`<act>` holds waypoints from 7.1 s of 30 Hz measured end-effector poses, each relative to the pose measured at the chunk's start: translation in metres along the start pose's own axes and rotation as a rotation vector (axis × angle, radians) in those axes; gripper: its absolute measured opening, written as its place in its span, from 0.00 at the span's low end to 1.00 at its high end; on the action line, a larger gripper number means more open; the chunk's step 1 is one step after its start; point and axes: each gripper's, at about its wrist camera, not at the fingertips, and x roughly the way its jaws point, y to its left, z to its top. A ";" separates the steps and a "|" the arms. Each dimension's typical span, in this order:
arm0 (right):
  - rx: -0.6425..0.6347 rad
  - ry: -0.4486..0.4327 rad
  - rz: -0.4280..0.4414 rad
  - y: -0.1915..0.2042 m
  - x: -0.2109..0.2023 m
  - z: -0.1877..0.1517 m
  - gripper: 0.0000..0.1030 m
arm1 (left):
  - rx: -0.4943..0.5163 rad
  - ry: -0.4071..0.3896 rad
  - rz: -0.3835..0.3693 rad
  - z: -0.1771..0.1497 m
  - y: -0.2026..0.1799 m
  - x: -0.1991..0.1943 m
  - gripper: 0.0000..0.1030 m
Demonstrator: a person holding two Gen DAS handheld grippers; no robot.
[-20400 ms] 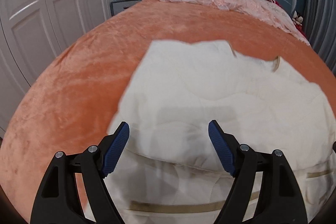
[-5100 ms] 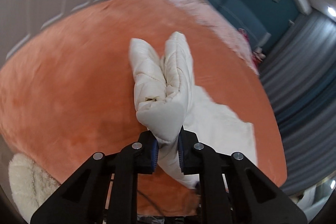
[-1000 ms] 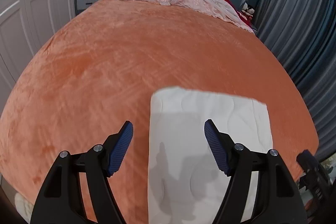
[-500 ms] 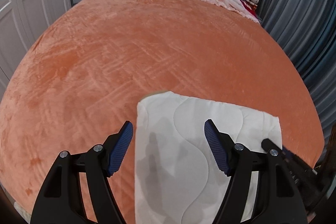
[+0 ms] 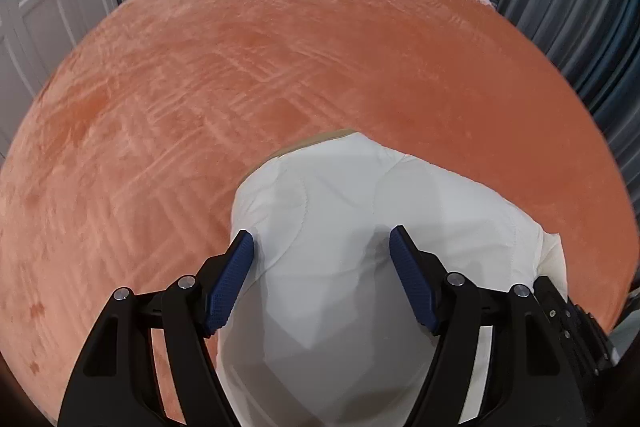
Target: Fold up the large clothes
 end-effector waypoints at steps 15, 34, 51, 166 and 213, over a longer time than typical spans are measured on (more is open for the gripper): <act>-0.003 0.006 0.016 0.003 0.034 -0.010 0.15 | 0.014 -0.036 0.093 -0.016 -0.007 0.043 0.71; 0.078 -0.051 0.074 -0.013 -0.012 -0.002 0.20 | -0.033 -0.013 0.062 -0.021 0.011 0.023 0.76; -0.047 0.056 0.068 -0.004 -0.066 -0.091 0.10 | -0.053 0.017 -0.008 -0.120 0.034 -0.055 0.78; -0.351 -0.119 0.055 0.252 -0.002 0.047 0.58 | -0.035 -0.244 0.200 0.062 0.216 -0.021 0.62; -0.372 -0.139 0.115 0.283 0.136 0.034 0.05 | -0.141 -0.319 0.312 0.080 0.213 0.092 0.67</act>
